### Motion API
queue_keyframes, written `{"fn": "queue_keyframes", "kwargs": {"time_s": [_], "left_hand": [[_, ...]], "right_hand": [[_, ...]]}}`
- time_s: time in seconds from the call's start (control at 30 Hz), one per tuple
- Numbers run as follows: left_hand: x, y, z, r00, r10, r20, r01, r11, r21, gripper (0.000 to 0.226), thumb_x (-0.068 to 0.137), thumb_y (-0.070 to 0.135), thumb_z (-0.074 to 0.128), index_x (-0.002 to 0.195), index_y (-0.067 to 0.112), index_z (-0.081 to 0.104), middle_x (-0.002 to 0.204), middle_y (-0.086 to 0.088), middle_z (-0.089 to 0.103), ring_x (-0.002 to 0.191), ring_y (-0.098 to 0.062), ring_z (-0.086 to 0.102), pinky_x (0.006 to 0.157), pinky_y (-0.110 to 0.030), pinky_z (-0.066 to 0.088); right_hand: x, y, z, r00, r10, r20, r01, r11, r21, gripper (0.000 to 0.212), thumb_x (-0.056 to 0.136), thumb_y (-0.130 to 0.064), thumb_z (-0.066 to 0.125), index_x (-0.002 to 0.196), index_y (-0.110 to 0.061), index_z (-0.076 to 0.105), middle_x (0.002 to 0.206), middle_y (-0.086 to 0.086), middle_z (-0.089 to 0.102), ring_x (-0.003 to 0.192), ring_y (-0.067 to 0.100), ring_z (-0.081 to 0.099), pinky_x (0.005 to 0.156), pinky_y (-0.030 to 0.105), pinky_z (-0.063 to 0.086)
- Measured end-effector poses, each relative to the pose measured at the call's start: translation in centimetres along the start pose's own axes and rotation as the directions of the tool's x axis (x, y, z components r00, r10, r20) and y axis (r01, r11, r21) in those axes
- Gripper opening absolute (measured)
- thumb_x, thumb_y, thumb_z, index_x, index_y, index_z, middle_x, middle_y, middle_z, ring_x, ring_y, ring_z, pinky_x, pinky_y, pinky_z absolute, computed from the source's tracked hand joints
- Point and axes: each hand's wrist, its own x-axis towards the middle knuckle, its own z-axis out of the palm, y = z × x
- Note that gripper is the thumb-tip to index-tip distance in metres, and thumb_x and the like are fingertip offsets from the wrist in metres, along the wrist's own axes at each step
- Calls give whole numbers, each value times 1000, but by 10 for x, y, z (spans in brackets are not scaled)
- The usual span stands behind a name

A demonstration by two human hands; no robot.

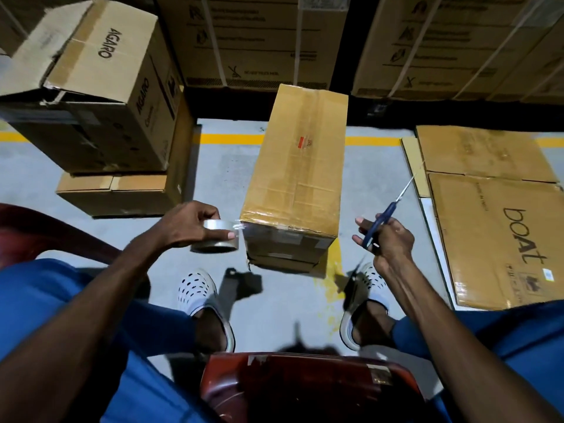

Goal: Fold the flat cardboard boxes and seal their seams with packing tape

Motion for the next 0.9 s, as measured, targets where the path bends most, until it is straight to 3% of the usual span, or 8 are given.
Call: {"fn": "queue_keyframes", "kwargs": {"time_s": [0.07,0.13,0.2,0.27,0.4,0.47,0.53,0.9], "left_hand": [[10,-10,-4,998,19,-61,1,953,304,75,51,98,44,58,24,56,52,8,56,58,-14,56,59,-28,34],[18,-21,-8,994,5,-111,47,887,460,74,50,102,29,57,30,46,52,7,50,58,-15,50,66,-32,31],[26,-30,-12,990,4,-144,68,866,495,80,46,106,18,60,32,46,53,6,51,58,-15,49,69,-33,32],[33,-38,-10,980,38,-195,69,856,513,93,44,108,12,69,32,59,59,1,59,63,-20,54,73,-35,35],[41,-42,-5,960,91,-263,83,809,583,102,55,103,28,97,23,75,78,-12,73,74,-26,58,83,-40,32],[40,-39,-2,956,107,-274,84,794,602,91,62,97,38,95,21,76,75,-12,71,70,-24,50,81,-39,29],[41,-38,1,956,101,-274,91,789,608,82,65,88,41,95,21,75,77,-12,71,75,-27,57,83,-39,29],[55,-44,13,956,63,-288,134,776,617,86,62,93,34,93,23,73,74,-9,71,83,-30,64,89,-42,30]], "right_hand": [[0,8,-8,999,-1,-52,2,1000,28,22,87,11,66,93,-9,59,64,9,72,66,23,73,68,45,63],[1,14,-18,994,-8,-105,14,998,57,26,81,10,73,91,-10,60,70,11,72,71,26,72,71,46,63],[2,20,-26,993,-16,-116,23,998,62,31,76,7,80,91,-12,60,82,14,70,74,28,70,76,46,61],[1,27,-29,995,-22,-94,29,997,67,34,74,5,82,92,-13,60,93,15,65,73,26,70,81,47,61],[4,41,-30,995,-46,-89,52,996,65,35,74,5,83,92,-14,59,98,15,60,69,22,70,83,46,61],[6,46,-32,993,-57,-99,63,997,54,35,75,6,82,92,-14,59,99,15,60,68,20,71,81,43,62],[9,50,-33,992,-64,-106,70,996,47,35,75,6,82,93,-14,59,100,15,61,70,20,71,79,41,63],[22,69,-29,985,-21,-172,33,997,69,36,74,4,84,95,-13,61,95,16,65,75,23,72,80,41,62]]}}
